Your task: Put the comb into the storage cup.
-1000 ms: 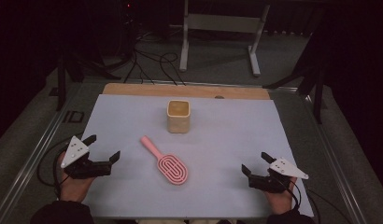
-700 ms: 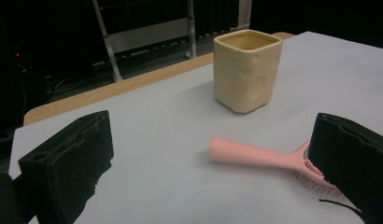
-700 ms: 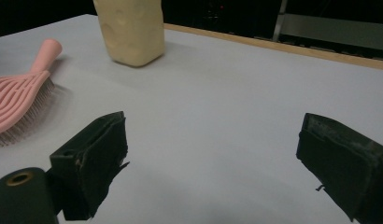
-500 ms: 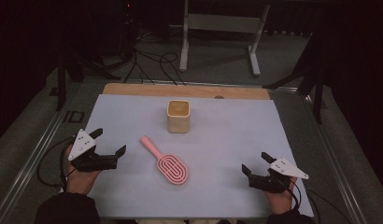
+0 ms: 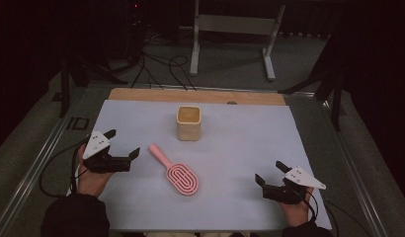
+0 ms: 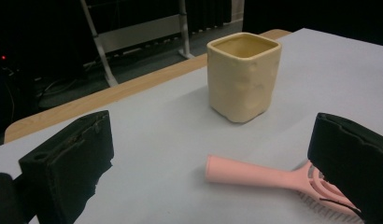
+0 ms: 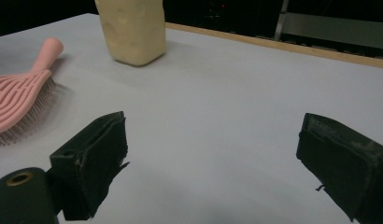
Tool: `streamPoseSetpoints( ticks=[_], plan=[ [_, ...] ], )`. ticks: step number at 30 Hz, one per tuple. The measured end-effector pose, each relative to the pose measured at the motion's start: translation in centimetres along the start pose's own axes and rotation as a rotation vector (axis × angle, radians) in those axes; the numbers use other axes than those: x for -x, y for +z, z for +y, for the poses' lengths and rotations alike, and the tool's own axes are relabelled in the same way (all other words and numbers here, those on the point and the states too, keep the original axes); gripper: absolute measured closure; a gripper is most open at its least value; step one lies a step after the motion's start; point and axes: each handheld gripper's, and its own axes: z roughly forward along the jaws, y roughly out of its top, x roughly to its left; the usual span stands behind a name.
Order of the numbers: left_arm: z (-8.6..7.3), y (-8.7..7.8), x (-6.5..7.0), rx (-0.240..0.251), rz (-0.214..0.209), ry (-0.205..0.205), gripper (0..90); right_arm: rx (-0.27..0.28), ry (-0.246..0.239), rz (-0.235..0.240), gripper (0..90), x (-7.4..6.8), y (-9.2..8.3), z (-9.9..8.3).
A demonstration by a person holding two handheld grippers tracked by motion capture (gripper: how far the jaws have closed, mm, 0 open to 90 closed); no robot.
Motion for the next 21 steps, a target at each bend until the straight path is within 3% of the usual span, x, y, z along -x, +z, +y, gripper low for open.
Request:
streamPoseSetpoints(
  ticks=[21],
  plan=[
    [1.1,2.4,-0.4,-0.052,-0.007,0.016,0.9,-0.001,-0.001,0.006,8.4,0.0,0.1,0.0]
  ],
)
